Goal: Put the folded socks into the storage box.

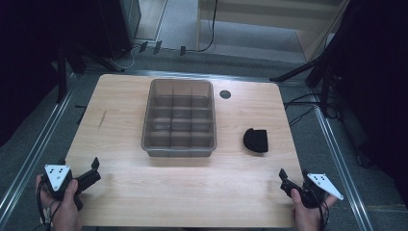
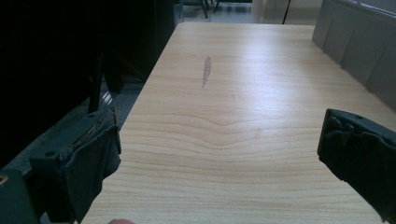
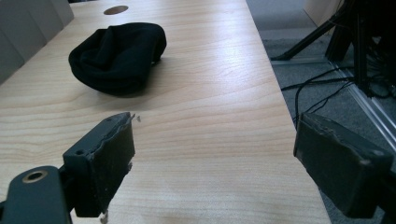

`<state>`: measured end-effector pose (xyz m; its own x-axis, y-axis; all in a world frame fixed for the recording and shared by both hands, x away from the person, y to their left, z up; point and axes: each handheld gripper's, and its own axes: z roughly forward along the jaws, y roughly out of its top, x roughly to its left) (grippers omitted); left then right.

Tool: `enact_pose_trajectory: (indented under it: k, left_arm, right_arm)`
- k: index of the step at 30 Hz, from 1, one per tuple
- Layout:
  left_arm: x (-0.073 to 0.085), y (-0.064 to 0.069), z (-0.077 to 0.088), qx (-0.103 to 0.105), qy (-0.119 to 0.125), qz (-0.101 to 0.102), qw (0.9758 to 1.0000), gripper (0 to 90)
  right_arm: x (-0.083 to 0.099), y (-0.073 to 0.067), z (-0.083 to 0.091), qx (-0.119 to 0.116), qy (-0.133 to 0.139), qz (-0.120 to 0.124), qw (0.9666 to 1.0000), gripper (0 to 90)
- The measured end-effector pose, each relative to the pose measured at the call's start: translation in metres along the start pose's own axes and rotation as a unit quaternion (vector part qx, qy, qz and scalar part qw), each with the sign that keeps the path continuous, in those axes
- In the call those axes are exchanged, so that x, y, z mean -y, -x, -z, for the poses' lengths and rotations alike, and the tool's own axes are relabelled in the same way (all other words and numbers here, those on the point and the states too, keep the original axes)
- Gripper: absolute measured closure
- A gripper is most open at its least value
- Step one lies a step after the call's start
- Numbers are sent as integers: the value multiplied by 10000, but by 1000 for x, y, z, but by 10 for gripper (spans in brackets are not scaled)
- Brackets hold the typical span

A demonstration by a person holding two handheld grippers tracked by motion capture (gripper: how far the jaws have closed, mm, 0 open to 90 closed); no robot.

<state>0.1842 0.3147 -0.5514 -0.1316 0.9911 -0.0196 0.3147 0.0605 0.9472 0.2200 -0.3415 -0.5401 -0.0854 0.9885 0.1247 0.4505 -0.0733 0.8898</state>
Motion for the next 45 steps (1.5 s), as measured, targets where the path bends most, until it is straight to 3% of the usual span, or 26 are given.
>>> enact_pose_trajectory:
  k: [7,10,17,23,29,38,45]
  left_arm:
    - [0,5,1,-75,28,-194,9998,0]
    - [0,8,1,-27,16,-206,9998,0]
    - [1,7,1,-18,46,-176,9998,0]
    - [1,7,1,-3,43,-233,9997,0]
    - [0,7,0,29,2,-220,9998,0]
    - [0,9,0,-54,-38,-291,9996,0]
    - [0,9,0,-57,-46,-285,9996,0]
  right_arm:
    - [0,-2,-1,10,-50,3,10000,126]
    - [-1,-4,0,38,-56,118,9999,128]
    - [-4,-7,-1,-13,-142,88,9999,129]
    - [-11,-16,-5,-96,-250,274,9993,131]
    - [-33,-34,-10,-312,-309,486,9979,130]
    - [-61,-50,-18,-317,-379,763,9959,130]
    - [-86,-62,-37,-320,-616,859,9939,131]
